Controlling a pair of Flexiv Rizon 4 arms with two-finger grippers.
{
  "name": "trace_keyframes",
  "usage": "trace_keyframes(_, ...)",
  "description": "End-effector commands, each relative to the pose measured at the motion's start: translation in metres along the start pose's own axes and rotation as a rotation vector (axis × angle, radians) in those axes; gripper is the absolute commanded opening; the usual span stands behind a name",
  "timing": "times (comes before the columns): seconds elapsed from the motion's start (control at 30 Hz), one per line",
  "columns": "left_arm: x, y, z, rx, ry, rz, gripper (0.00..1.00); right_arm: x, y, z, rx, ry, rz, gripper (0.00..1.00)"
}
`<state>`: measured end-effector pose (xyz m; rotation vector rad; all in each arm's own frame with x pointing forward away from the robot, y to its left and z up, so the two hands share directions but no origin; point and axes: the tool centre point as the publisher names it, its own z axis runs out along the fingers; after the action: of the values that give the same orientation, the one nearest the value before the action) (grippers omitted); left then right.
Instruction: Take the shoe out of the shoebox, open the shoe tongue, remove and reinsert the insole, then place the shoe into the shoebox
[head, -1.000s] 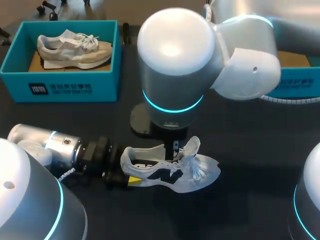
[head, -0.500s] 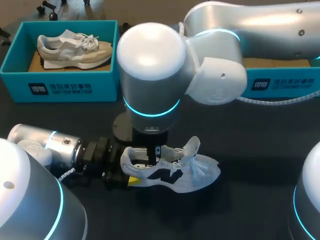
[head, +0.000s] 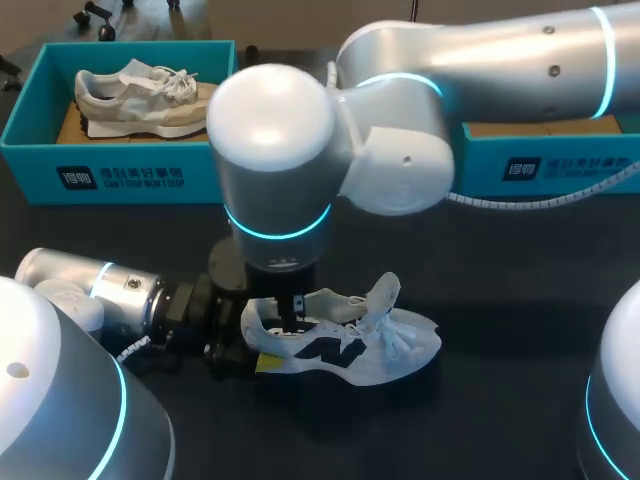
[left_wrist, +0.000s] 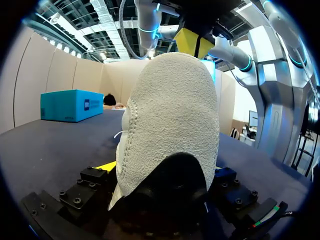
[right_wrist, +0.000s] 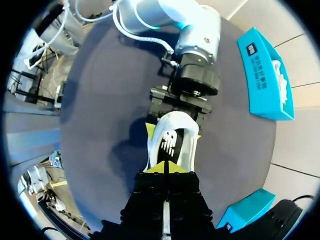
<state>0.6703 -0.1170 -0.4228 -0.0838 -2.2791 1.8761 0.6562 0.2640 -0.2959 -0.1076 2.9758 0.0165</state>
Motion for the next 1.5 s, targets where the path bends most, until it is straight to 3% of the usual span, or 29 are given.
trace_keyframes(0.03, -0.001, 0.002, 0.000, 0.001, -0.002, 0.000, 0.00, -0.001, 0.007, 0.018, 0.015, 0.010, 0.001, 0.00)
trace_keyframes(0.9, -0.001, 0.002, 0.000, 0.001, -0.002, 0.000, 0.00, -0.014, -0.021, 0.085, 0.008, -0.002, 0.012, 0.00)
trace_keyframes(1.5, -0.001, 0.002, 0.000, 0.001, -0.002, 0.000, 0.00, -0.007, -0.053, 0.092, 0.028, -0.023, 0.084, 0.00)
